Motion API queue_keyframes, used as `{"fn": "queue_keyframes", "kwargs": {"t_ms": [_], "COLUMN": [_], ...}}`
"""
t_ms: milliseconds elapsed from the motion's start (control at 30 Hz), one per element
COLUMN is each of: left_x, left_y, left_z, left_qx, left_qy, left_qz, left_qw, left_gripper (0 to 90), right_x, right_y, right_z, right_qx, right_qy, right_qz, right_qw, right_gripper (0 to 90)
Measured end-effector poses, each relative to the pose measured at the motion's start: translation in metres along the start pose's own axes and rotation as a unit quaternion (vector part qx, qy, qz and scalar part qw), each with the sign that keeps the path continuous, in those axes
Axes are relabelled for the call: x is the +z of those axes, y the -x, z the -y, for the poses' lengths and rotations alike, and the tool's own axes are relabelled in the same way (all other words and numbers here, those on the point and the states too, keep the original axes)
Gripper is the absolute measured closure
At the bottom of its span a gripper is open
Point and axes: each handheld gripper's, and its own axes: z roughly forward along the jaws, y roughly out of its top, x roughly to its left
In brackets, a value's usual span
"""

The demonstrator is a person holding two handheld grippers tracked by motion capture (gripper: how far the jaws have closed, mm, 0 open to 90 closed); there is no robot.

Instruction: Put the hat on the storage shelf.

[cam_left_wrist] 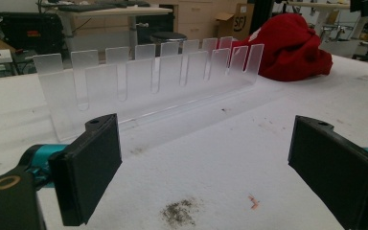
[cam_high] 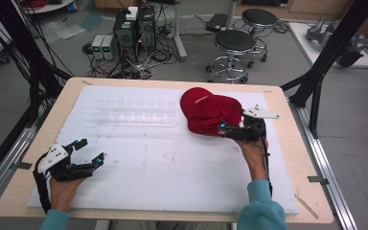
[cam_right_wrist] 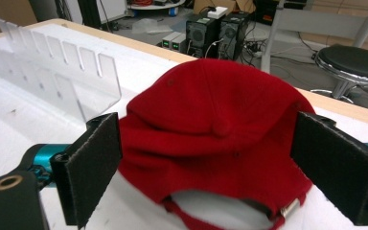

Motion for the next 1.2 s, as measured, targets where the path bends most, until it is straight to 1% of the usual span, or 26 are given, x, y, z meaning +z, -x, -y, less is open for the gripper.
{"fn": "queue_keyframes", "kwargs": {"t_ms": [100, 133, 200, 367, 400, 467, 600, 667, 733, 800, 900, 1033, 1133, 1167, 1200], "left_x": [0.000, 0.000, 0.000, 0.000, 0.000, 0.000, 0.000, 0.001, 0.001, 0.001, 0.001, 0.002, 0.002, 0.002, 0.002], "left_y": [0.000, 0.000, 0.000, 0.000, 0.000, 0.000, 0.001, 0.001, 0.001, 0.002, 0.002, 0.002, 0.002, 0.002, 0.002], "left_z": [0.000, 0.000, 0.000, 0.000, 0.000, 0.000, 0.000, 0.000, 0.000, 0.000, 0.000, -0.001, -0.001, -0.001, -0.001], "left_qx": [0.002, 0.002, 0.001, 0.001, 0.002, 0.004, 0.004, 0.005, 0.008, 0.008, 0.008, 0.009, 0.009, 0.009, 0.009], "left_qy": [-0.001, -0.001, -0.001, -0.002, -0.002, -0.003, -0.002, -0.003, -0.003, -0.003, -0.006, -0.009, -0.010, -0.010, -0.010], "left_qz": [0.000, 0.000, 0.001, 0.001, 0.001, 0.002, 0.001, 0.001, 0.001, 0.001, 0.001, 0.001, 0.002, 0.002, 0.002], "left_qw": [1.0000, 1.0000, 1.0000, 1.0000, 1.0000, 1.0000, 1.0000, 1.0000, 1.0000, 1.0000, 0.9999, 0.9999, 0.9999, 0.9999, 0.9999], "left_gripper": [11.3, 11.3, 11.3, 11.3, 11.3, 11.3, 11.3, 11.3, 11.3, 11.3, 11.3, 11.3, 11.3, 11.3, 11.3], "right_x": [0.009, 0.012, 0.018, 0.036, 0.040, 0.045, 0.053, 0.058, 0.064, 0.069, 0.073, 0.079, 0.081, 0.082, 0.082], "right_y": [0.004, 0.006, 0.009, 0.017, 0.018, 0.021, 0.024, 0.026, 0.028, 0.028, 0.026, 0.028, 0.031, 0.032, 0.032], "right_z": [-0.010, -0.012, -0.014, -0.005, -0.004, -0.004, -0.015, -0.013, -0.006, -0.002, 0.000, 0.007, 0.011, 0.011, 0.012], "right_qx": [0.004, 0.002, 0.012, 0.030, 0.033, 0.040, 0.034, 0.037, 0.049, 0.048, 0.047, 0.070, 0.092, 0.095, 0.094], "right_qy": [-0.012, -0.010, -0.020, -0.045, -0.051, -0.062, -0.075, -0.078, -0.099, -0.113, -0.118, -0.132, -0.136, -0.137, -0.136], "right_qz": [-0.003, -0.003, -0.004, -0.014, -0.013, -0.015, -0.012, -0.011, -0.015, -0.017, -0.018, -0.018, -0.018, -0.019, -0.025], "right_qw": [0.9999, 0.9999, 0.9997, 0.9984, 0.9981, 0.9972, 0.9966, 0.9962, 0.9938, 0.9923, 0.9918, 0.9886, 0.9862, 0.9859, 0.9858], "right_gripper": [9.6, 9.6, 9.6, 9.6, 9.6, 9.6, 9.6, 9.6, 9.6, 9.6, 9.6, 9.7, 10.2, 13.4, 18.3]}}
